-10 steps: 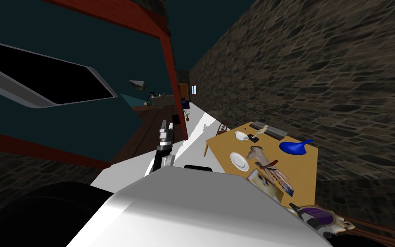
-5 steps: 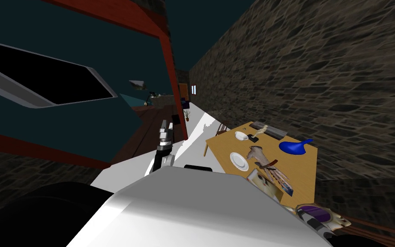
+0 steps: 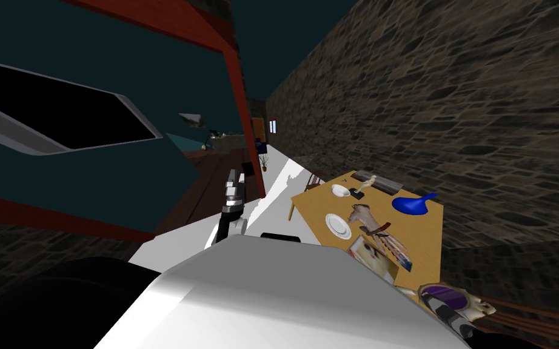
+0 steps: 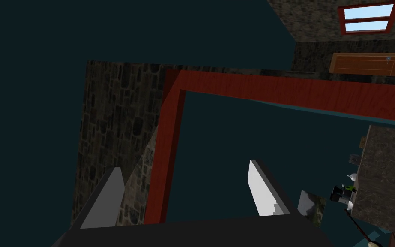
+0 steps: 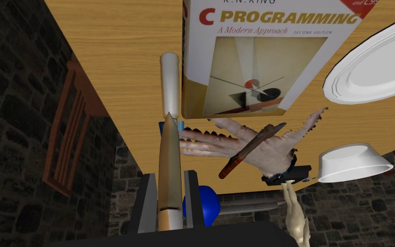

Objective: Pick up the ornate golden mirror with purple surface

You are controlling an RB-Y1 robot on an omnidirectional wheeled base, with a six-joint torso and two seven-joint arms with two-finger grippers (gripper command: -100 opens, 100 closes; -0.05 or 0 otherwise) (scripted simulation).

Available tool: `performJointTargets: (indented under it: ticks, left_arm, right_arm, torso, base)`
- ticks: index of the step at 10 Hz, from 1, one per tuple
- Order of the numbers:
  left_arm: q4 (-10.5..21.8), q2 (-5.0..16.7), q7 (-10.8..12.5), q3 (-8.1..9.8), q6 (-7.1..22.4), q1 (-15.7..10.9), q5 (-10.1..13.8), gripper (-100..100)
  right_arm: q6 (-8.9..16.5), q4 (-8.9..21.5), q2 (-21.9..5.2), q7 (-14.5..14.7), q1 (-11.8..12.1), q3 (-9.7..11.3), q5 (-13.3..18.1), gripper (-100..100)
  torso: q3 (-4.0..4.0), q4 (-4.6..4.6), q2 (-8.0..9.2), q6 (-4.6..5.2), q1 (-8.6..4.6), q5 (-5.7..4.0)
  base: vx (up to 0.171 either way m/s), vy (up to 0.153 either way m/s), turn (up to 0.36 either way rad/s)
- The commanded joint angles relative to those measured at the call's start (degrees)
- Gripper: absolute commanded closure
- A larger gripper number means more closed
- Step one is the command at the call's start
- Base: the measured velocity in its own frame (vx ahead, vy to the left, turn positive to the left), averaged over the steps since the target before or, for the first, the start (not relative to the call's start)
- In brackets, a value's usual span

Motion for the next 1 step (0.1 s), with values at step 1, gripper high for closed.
performJointTargets:
  ticks: [1]
  left_arm:
    - [0.0, 0.0, 0.0, 0.0, 0.0, 0.0, 0.0, 0]
  right_arm:
    - [0.0, 0.0, 0.0, 0.0, 0.0, 0.0, 0.0, 0]
  torso:
    - [0.0, 0.0, 0.0, 0.0, 0.0, 0.0]
  base:
    - [0.0, 0.0, 0.0]
